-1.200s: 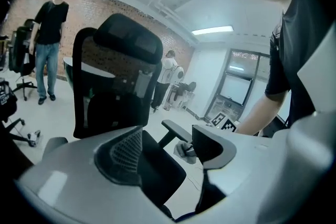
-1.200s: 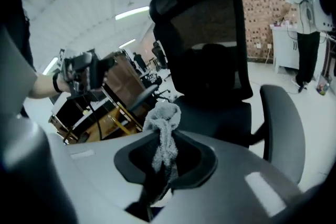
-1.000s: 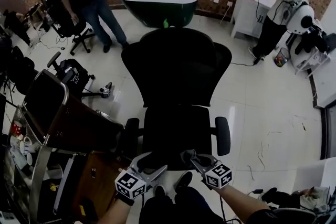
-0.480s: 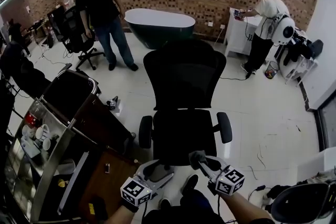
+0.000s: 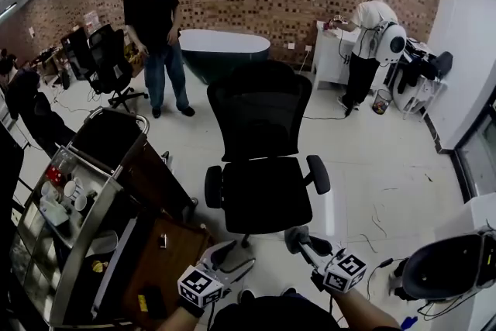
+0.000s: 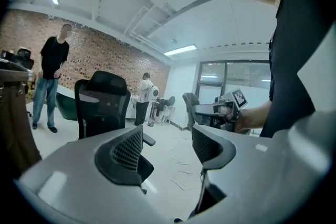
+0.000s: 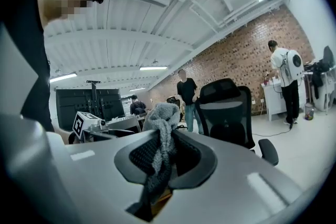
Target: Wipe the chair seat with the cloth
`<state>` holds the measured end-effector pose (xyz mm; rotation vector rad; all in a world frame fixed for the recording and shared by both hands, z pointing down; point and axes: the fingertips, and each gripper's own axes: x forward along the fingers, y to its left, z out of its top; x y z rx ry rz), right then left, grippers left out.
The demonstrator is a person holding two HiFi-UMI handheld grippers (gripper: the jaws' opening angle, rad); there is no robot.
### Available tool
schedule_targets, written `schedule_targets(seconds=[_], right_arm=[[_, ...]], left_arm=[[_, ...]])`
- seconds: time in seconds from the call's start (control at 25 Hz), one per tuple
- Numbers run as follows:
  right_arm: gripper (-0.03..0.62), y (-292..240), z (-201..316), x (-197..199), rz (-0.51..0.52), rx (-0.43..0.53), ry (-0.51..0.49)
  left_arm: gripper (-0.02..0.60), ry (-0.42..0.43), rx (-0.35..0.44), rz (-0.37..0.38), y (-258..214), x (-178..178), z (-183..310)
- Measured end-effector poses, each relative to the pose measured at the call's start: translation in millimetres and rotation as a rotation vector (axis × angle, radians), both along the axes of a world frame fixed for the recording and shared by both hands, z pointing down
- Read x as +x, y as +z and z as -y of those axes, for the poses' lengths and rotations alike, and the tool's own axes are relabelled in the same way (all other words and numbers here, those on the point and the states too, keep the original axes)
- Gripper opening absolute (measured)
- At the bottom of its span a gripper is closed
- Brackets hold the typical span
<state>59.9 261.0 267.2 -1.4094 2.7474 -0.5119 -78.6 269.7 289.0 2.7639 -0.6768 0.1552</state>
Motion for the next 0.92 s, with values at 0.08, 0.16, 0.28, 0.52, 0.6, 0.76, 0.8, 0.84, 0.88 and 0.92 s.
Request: schedule_targets(seconds=[0.08,0.16,0.28,0.52,0.6,0.76,0.8,0.84,0.88,0.92], right_arm=[[0.049,-5,-9,7,0.004,0.006,0.000],[0.049,-10,-16,14,0.011,0.014,-0.007],[0.049,-19,-22,24,0.020,0.036,-0.021],[0.049,-32,-31,40,0.021,0.062,-0.052],[0.049,-34,-31,42,0.019,0.071,-0.065],[0.049,-38,-34,41,0.019,0.088,-0.080],[0.049,-40,-35,41,0.019,0.092,-0.081],[0.048,-41,-35,40,0.020,0.096,-0.083],[0.048,-42,-36,39,0.021,0.099,-0.085],[0.048,-44,-36,38,0.022,0.102,-0.087]], left_arm=[[0.319,-0.005,0.007,-0.008,-6,8,-5],[0.319,-0.010,0.011,-0.015,-11,16,-10],[0.318,-0.015,0.028,-0.022,-18,29,-15],[0.318,-0.018,0.058,-0.024,-30,56,-24],[0.318,-0.024,0.061,-0.024,-31,58,-25],[0.318,-0.041,0.073,-0.029,-35,58,-28],[0.318,-0.045,0.075,-0.031,-36,58,-28],[0.318,-0.049,0.076,-0.033,-38,58,-28],[0.318,-0.052,0.077,-0.036,-40,58,-28],[0.318,-0.054,0.078,-0.038,-42,58,-28]])
